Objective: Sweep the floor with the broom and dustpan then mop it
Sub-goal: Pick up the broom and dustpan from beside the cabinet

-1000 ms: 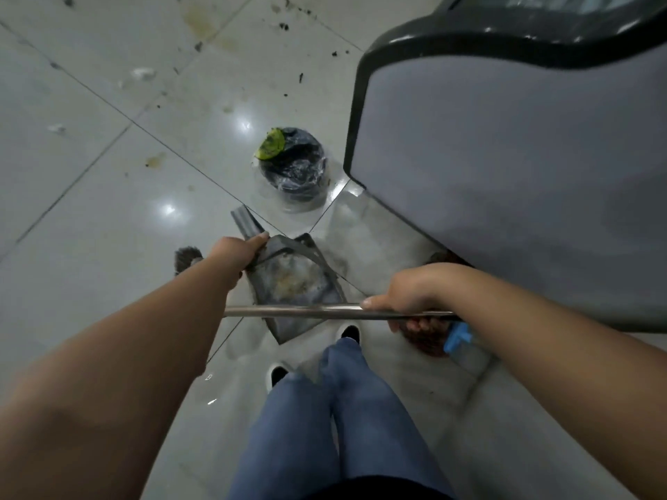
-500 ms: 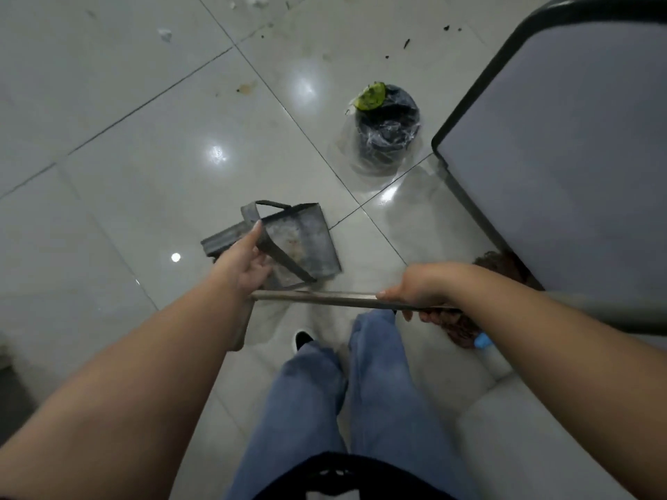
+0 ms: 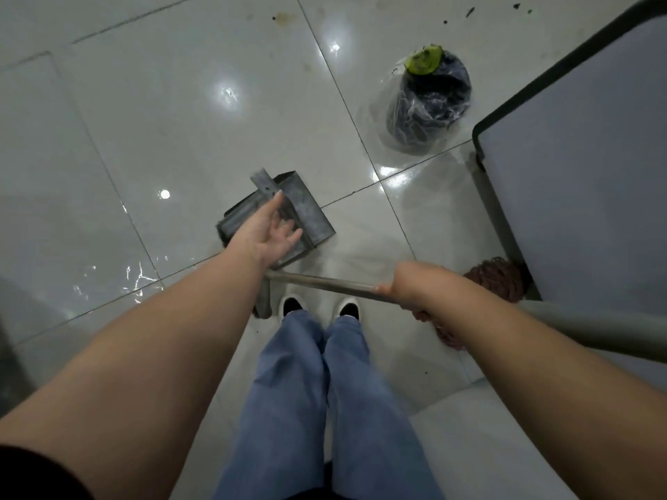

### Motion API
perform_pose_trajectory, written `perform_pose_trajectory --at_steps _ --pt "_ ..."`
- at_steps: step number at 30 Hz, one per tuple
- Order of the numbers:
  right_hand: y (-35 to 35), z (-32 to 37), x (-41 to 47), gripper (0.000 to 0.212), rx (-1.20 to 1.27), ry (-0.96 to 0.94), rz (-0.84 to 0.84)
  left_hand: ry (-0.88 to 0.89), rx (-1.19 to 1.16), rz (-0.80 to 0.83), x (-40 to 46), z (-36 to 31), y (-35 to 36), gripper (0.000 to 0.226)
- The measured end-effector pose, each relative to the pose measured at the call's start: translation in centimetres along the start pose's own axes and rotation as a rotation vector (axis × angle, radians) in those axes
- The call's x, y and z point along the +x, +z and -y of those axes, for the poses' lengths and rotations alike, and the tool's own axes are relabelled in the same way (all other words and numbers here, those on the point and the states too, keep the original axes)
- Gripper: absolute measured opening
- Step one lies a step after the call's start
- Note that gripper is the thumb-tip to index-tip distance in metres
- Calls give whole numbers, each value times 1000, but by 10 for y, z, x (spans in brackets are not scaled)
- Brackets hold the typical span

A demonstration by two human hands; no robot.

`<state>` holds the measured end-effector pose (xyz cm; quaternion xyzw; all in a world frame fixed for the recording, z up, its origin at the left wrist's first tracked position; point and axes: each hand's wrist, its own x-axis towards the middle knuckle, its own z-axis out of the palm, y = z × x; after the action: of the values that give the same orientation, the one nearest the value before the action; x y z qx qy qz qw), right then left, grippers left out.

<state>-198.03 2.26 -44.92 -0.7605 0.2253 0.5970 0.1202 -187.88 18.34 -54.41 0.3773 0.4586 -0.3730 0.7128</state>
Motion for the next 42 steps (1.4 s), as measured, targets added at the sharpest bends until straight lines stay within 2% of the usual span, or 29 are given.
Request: perform_pose_trajectory --at_steps 1,3,8,13,15,18,20,23,26,30,35,37,40,42 --pt "0 1 3 46 -17 4 4 10 0 -8 1 -1 1 53" --pt "-2 6 7 44 -26 3 -2 23 86 -43 2 -5 2 44" --pt "-15 21 7 52 34 2 -16 107 685 -182 2 -16 -13 39" --pt "-32 28 7 61 7 -4 -20 512 1228 -378 8 -43 -38 39" --pt "-38 28 6 61 20 11 -5 601 1355 -437 14 -50 -39 43" --pt "-42 29 8 59 25 30 34 460 1490 -315 27 -50 -32 77" --pt "-43 30 8 58 28 26 50 363 1596 -272 33 -47 -26 75" --pt "-47 26 1 58 36 5 47 350 1709 -335 31 -49 -18 63" --pt "-47 19 -8 58 8 4 55 348 1540 -326 27 -48 -23 61" --pt "-47 10 -33 55 -29 -1 82 483 1206 -377 6 -85 -10 50" --pt "-60 4 -74 52 -5 22 64 539 982 -339 -35 -134 24 57" --pt "-65 5 -85 43 -22 25 54 537 912 -376 -55 -146 27 50" --pt "-73 4 -96 37 -25 54 27 572 725 -320 -81 -164 27 54" --pt "-79 -3 -103 43 11 88 4 619 648 -310 -99 -176 27 39"
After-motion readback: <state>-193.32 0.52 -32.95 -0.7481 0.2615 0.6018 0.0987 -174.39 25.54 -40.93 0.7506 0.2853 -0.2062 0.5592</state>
